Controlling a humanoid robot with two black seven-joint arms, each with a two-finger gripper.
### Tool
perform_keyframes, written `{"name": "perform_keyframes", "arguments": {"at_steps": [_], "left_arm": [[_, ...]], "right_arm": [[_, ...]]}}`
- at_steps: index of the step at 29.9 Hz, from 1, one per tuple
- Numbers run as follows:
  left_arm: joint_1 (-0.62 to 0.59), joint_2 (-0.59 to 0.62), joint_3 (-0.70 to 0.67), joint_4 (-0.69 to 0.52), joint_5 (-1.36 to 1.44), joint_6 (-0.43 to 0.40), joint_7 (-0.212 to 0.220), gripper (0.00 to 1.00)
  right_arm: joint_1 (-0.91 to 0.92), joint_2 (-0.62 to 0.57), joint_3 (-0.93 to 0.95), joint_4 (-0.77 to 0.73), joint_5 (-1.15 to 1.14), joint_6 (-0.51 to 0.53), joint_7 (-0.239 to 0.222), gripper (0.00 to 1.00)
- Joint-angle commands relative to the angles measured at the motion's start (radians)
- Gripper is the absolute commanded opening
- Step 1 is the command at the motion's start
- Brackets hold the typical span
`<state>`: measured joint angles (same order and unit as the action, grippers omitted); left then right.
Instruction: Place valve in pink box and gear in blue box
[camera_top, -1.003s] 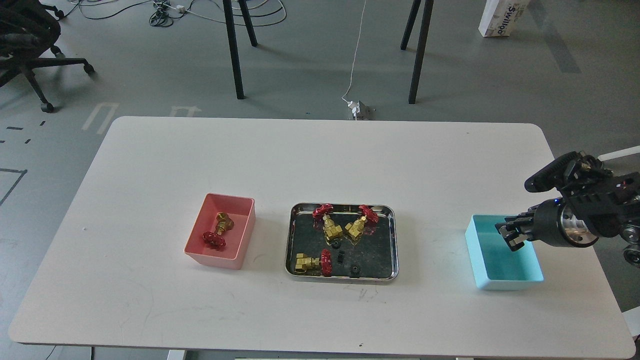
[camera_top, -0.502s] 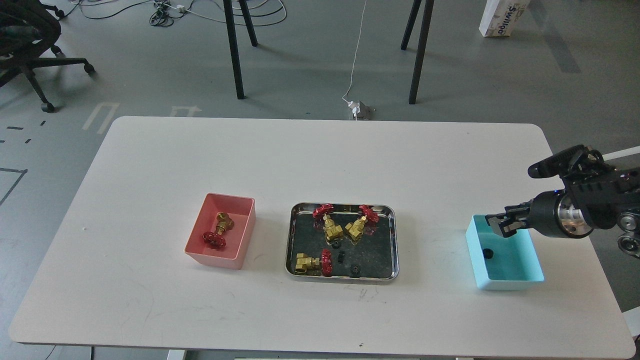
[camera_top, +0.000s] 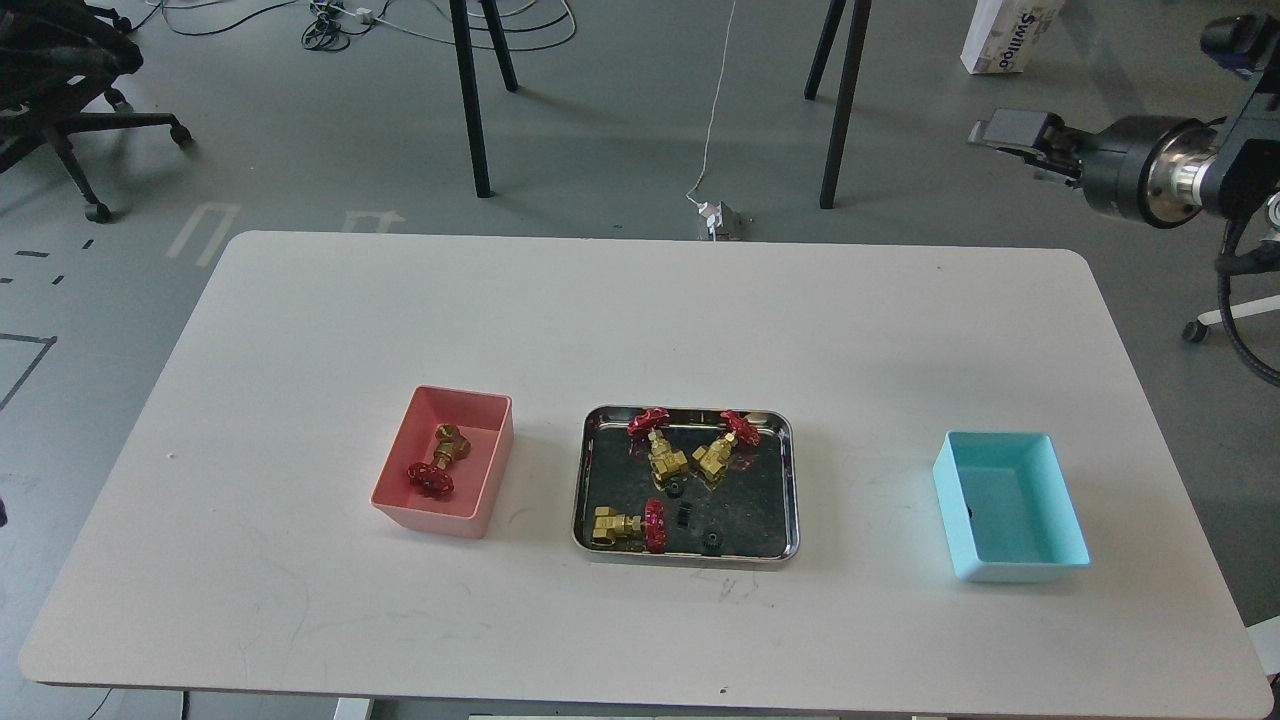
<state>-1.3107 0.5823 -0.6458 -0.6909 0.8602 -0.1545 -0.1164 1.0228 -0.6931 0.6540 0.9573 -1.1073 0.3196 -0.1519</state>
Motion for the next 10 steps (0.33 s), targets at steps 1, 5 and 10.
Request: {"name": "perform_keyframes", "arguments": {"at_steps": [1, 5, 10], "left_arm": [[0.001, -0.007, 0.0, -0.002, 0.002, -0.004, 0.014, 0.82], [-0.001, -0.009, 0.0, -0.004, 0.003, -0.005, 0.014, 0.82], [0.002, -0.009, 0.0, -0.047, 0.005, -0.004, 0.03, 0.83]], "right_arm": [[0.002, 0.079, 0.07, -0.097, 0.16, -0.21, 0.002, 0.95], [0.005, 0.164, 0.113, -0.15, 0.299, -0.376, 0.005, 0.98], [0.002, 0.182, 0.118, -0.147, 0.313, -0.401, 0.009, 0.98]]}}
